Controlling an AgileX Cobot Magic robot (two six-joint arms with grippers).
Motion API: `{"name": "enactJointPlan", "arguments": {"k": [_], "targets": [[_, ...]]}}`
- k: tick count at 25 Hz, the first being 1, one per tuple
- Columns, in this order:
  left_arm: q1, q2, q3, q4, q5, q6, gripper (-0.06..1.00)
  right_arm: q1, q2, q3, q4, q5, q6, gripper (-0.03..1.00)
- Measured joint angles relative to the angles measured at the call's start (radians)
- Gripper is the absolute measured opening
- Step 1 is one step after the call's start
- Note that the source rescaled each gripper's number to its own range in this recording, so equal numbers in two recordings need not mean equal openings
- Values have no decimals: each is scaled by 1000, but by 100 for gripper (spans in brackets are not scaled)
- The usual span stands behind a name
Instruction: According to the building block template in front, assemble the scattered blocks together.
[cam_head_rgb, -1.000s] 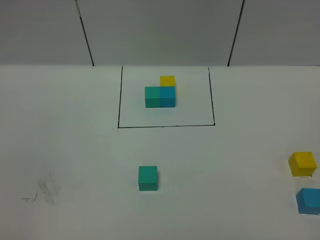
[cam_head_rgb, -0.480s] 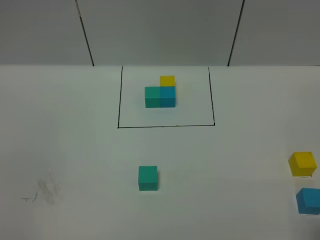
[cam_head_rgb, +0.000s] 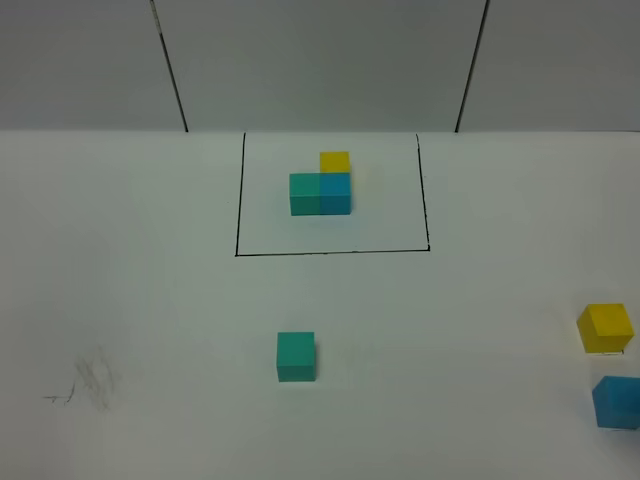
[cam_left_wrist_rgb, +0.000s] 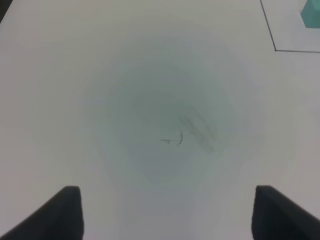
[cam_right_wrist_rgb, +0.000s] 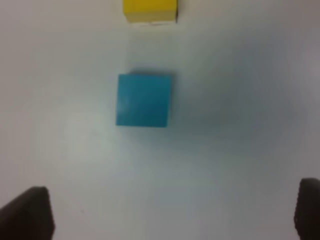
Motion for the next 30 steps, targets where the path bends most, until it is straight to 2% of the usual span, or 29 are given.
{"name": "enactJointPlan", "arguments": {"k": [4, 12, 15, 23, 30], "targets": [[0, 0, 0, 0, 0, 0, 52, 0, 98, -2, 9, -25, 6, 97], [0, 0, 0, 0, 0, 0, 52, 0, 211, -2, 95, -106, -32, 92], [0, 0, 0, 0, 0, 0, 52, 3, 259, -2, 98, -123, -34, 92], [0, 0, 0, 0, 0, 0, 52, 66, 397, -2, 98, -245, -19, 90], [0, 0, 0, 0, 0, 0, 52, 67, 499, -3, 76, -286, 16, 86]]}}
